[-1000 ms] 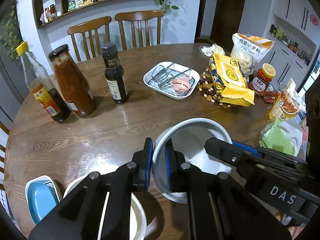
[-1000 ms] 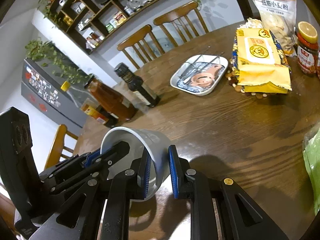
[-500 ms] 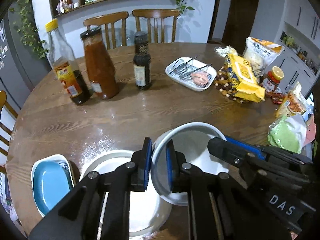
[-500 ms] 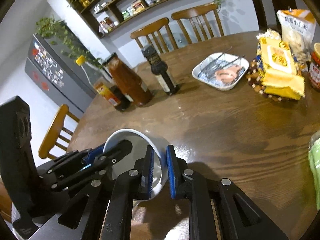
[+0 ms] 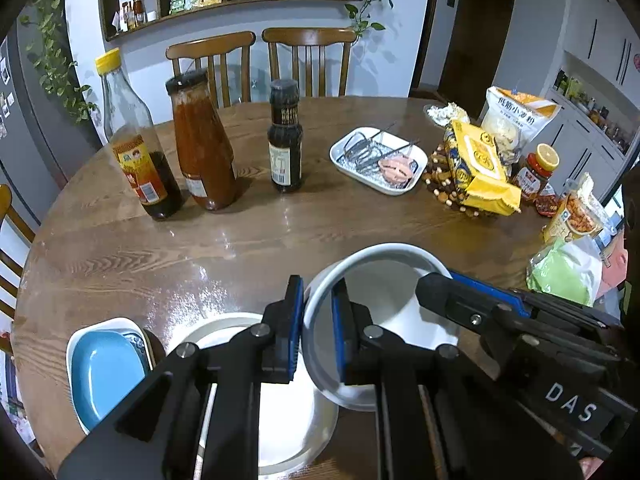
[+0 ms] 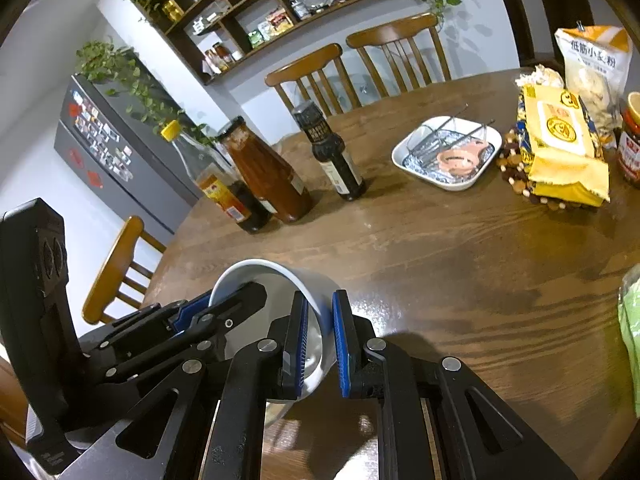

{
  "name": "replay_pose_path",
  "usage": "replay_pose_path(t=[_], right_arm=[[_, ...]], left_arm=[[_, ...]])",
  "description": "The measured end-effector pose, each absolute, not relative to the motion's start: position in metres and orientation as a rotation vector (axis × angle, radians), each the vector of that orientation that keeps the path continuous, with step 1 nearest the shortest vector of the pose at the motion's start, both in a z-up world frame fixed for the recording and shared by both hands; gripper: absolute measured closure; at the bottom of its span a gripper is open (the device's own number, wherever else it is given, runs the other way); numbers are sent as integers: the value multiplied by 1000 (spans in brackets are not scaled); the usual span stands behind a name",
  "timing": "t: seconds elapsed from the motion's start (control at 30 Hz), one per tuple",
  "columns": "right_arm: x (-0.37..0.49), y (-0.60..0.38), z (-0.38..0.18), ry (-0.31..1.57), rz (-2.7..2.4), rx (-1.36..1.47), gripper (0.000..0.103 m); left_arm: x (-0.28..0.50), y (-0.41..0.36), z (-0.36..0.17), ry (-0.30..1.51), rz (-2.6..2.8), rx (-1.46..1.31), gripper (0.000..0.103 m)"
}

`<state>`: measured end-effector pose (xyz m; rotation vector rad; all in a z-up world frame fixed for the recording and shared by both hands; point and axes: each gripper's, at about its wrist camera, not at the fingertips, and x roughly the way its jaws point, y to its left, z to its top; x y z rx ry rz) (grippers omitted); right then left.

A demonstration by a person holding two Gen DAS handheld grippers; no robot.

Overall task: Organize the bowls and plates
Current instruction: 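Carry the held ramekin over the nested white bowls, then lower the ramekin into the smaller white bowl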

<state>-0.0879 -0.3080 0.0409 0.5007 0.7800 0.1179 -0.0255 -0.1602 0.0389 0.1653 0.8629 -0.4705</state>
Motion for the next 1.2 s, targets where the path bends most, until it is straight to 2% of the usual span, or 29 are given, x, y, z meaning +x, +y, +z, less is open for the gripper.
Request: replay_pose_path(t=[0.4, 0.63, 0.87, 1.2], right_arm=[[-83, -264, 66, 763, 227, 450, 88], [-75, -239, 39, 868, 290, 466, 88], [-61, -231, -4, 1024, 284, 506, 88], [-47, -224, -15, 1082, 251, 490, 88]], left_arm=[[-33, -109, 63, 824, -389, 124, 90], [-33, -81, 35, 927, -334, 105, 90], [-17, -71, -10, 1109, -323, 69, 90], [-6, -70, -25, 1152, -316, 74, 89]])
